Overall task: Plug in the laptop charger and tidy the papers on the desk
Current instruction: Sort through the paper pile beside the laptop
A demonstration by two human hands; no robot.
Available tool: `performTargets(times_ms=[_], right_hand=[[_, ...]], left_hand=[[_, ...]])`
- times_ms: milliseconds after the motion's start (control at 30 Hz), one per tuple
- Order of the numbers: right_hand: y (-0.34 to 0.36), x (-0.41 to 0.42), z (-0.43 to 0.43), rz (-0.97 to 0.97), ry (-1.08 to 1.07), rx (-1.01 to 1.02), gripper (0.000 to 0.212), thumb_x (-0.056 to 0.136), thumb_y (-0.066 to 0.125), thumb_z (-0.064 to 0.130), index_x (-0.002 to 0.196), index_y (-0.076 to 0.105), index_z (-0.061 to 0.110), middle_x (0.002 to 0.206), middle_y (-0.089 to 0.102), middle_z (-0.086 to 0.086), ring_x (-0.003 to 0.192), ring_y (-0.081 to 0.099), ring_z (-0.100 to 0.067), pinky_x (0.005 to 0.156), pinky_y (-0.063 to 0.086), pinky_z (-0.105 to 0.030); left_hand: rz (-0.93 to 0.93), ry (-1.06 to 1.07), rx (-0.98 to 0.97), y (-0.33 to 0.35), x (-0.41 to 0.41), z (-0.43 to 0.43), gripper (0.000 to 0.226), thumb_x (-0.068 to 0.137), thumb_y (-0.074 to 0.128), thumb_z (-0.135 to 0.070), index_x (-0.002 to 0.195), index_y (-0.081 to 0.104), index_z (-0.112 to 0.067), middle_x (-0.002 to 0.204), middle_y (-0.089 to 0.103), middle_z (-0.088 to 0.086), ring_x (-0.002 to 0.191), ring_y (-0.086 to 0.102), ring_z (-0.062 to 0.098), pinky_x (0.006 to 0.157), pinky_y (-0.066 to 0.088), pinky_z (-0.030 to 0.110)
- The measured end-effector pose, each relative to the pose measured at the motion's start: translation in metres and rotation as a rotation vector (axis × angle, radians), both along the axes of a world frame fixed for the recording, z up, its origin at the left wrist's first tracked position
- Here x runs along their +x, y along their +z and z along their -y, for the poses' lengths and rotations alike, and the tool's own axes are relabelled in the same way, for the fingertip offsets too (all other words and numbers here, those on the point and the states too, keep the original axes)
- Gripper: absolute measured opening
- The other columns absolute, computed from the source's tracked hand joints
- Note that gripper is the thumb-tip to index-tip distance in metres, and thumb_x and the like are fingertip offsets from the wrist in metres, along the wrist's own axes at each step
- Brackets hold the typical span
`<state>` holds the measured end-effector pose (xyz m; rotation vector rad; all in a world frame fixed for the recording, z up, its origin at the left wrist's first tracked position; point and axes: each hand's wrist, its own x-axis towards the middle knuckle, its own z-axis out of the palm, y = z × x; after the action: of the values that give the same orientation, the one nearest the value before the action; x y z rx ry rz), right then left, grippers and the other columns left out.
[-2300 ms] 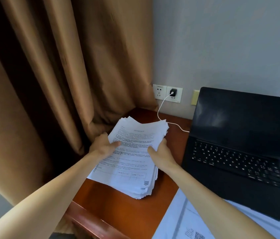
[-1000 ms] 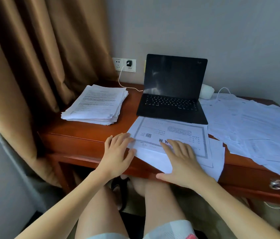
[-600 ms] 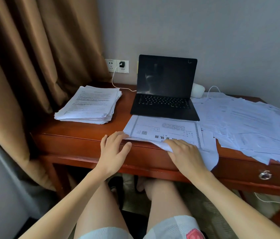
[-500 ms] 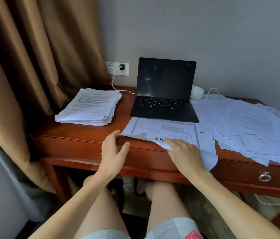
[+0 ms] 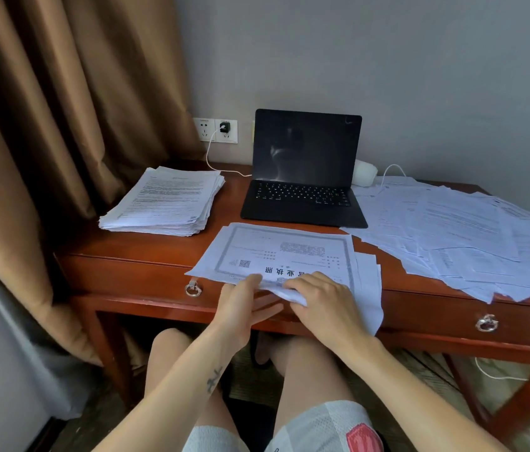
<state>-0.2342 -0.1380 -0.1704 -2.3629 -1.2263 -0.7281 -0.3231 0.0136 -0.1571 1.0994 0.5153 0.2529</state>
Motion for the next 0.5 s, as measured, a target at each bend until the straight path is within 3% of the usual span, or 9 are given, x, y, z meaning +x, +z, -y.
performTargets(times_ms=[67,133,200,300,400,500], right_hand=[[-0.003,0.003,0.009,-0.064,0.056,-0.031,0.032,0.076,0.08,0.021,0.106,0.074,0.028,0.101,0.07,0.015,0.093,0.063,-0.013,0.065,0.048,-0.026],[-0.004,0.006,0.018,-0.165,0.12,-0.072,0.035,0.08,0.074,0.032,0.115,0.071,0.027,0.117,0.066,0.016,0.107,0.058,-0.01,0.084,0.051,-0.029],[-0.002,0.007,0.026,-0.269,0.163,-0.154,0.051,0.082,0.07,0.053,0.129,0.064,0.031,0.134,0.055,0.019,0.124,0.047,-0.004,0.104,0.038,-0.025],[0.001,0.007,0.04,-0.483,0.252,-0.201,0.073,0.082,0.058,0.077,0.141,0.053,0.035,0.147,0.039,0.026,0.138,0.027,0.006,0.116,0.017,-0.017],[0.012,0.01,0.044,-0.703,0.283,-0.055,0.059,0.093,0.052,0.064,0.14,0.054,0.03,0.144,0.044,0.022,0.137,0.028,0.008,0.112,0.015,-0.007],[0.033,0.031,0.034,-0.677,0.193,0.086,0.038,0.1,0.057,0.039,0.136,0.058,0.024,0.137,0.05,0.015,0.132,0.035,0.0,0.114,0.024,-0.015]], left_hand=[[-0.006,0.065,-0.004,-0.002,0.002,0.001,0.036,0.098,0.046,-0.001,0.13,0.062,-0.008,0.112,0.077,0.016,0.102,0.076,0.034,0.075,0.063,0.041],[-0.014,0.128,0.018,-0.002,0.002,0.003,0.041,0.094,0.043,0.006,0.121,0.064,-0.016,0.113,0.074,0.013,0.105,0.071,0.033,0.066,0.062,0.037],[-0.03,0.17,0.073,-0.004,0.002,0.003,0.046,0.093,0.042,0.009,0.115,0.063,-0.026,0.114,0.071,0.006,0.107,0.065,0.027,0.064,0.059,0.035],[-0.014,0.211,0.15,-0.002,-0.002,-0.001,0.046,0.094,0.042,0.013,0.108,0.061,-0.027,0.106,0.069,0.001,0.099,0.063,0.021,0.075,0.058,0.04],[0.008,0.221,0.298,0.003,-0.007,-0.015,0.033,0.088,0.049,0.003,0.099,0.064,-0.023,0.1,0.068,0.005,0.098,0.061,0.026,0.094,0.055,0.054],[0.04,0.198,0.44,0.019,-0.003,-0.027,0.029,0.088,0.047,0.002,0.101,0.069,-0.012,0.101,0.072,0.008,0.099,0.063,0.027,0.086,0.055,0.044]])
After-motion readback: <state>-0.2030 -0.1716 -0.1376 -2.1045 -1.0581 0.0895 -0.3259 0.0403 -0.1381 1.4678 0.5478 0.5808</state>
